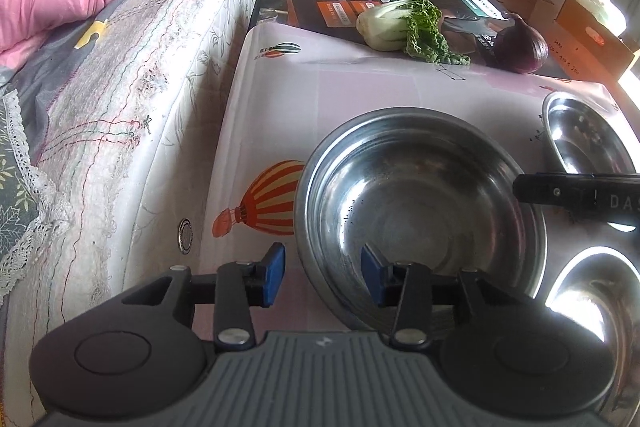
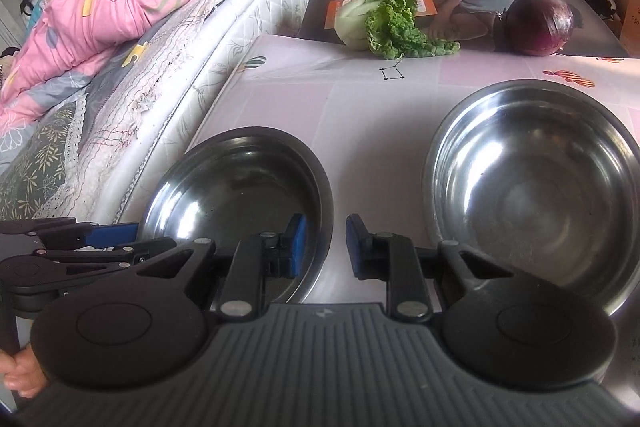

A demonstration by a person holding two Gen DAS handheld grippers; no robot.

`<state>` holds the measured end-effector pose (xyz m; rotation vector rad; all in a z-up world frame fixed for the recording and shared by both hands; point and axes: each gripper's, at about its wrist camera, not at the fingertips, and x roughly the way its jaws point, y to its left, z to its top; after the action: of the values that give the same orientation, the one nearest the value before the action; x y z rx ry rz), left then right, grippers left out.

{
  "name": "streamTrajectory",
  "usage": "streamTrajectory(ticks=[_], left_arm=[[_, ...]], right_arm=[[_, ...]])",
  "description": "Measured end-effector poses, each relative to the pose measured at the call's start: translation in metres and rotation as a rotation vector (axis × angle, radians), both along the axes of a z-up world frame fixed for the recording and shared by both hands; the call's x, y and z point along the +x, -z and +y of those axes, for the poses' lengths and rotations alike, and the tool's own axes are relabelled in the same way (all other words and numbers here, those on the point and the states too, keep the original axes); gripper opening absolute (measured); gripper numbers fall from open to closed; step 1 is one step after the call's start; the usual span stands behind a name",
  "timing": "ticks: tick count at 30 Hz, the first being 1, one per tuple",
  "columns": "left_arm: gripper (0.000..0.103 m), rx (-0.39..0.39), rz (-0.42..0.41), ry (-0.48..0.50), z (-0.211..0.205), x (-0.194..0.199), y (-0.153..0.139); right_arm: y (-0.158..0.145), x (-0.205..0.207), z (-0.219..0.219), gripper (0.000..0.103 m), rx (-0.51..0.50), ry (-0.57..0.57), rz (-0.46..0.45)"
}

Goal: Organize plates and bowls

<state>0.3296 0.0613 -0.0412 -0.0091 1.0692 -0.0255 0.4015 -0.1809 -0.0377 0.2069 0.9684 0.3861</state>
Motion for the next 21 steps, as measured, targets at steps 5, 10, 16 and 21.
streamTrajectory(ticks=[5,10,16,21], left_arm=[[0.041,-0.014,0.027,-0.003,-0.005,0.011,0.012],[0.037,-0.002,0.032,-0.008,-0.007,0.013,0.017],[0.031,0.024,0.038,-0.004,-0.010,0.013,0.017],[0.029,0.030,0.029,0.008,-0.012,0.011,0.015]], right_arm=[[0.007,0.007,0.002,0.019,0.005,0.003,0.006],[0.012,0.006,0.007,0.016,0.006,-0.013,0.012],[0.013,0.006,0.009,0.015,0.001,-0.011,0.012],[0.011,0.005,0.005,0.015,0.000,-0.007,0.005]])
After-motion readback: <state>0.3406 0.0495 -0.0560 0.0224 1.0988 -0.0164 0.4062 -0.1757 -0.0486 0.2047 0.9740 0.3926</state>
